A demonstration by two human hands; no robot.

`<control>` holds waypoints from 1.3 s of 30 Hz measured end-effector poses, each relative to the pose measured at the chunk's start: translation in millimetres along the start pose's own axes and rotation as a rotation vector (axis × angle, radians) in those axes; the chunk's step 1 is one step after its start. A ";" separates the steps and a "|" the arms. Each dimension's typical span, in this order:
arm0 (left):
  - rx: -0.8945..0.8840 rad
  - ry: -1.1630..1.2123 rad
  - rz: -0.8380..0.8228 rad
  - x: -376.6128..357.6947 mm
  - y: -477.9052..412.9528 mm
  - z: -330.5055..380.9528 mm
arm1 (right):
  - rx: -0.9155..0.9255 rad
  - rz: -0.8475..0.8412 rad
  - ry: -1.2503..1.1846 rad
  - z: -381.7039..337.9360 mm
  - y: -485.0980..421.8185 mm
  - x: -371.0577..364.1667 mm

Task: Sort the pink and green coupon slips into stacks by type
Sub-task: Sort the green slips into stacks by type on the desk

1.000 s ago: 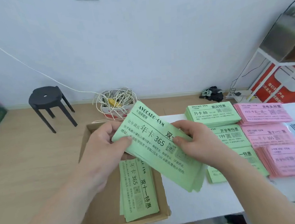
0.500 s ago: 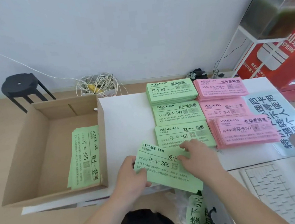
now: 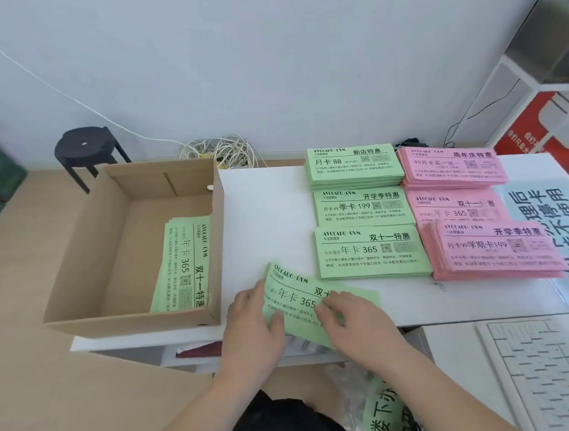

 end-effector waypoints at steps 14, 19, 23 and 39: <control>-0.072 0.044 -0.171 -15.7 30.0 10.3 | -0.079 0.063 -0.310 3.6 3.4 3.3; 0.251 0.341 -0.109 12.8 4.5 -9.6 | -0.087 0.041 -0.165 -3.3 3.1 0.6; 0.310 0.601 -0.200 15.3 10.2 2.3 | -0.074 0.035 -0.188 -3.7 4.2 2.4; 0.268 0.336 -0.106 -0.5 20.8 -20.3 | -0.196 0.024 -0.274 15.2 9.5 10.1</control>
Point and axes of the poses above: each hand's wrist, its own y-axis away from the middle knuckle, its own x-axis out of the back of the hand, z = x × y, the point moved 10 cm from there along -y, towards the middle knuckle, and after that the axes turned 14 degrees about x, right-handed, at the moved point
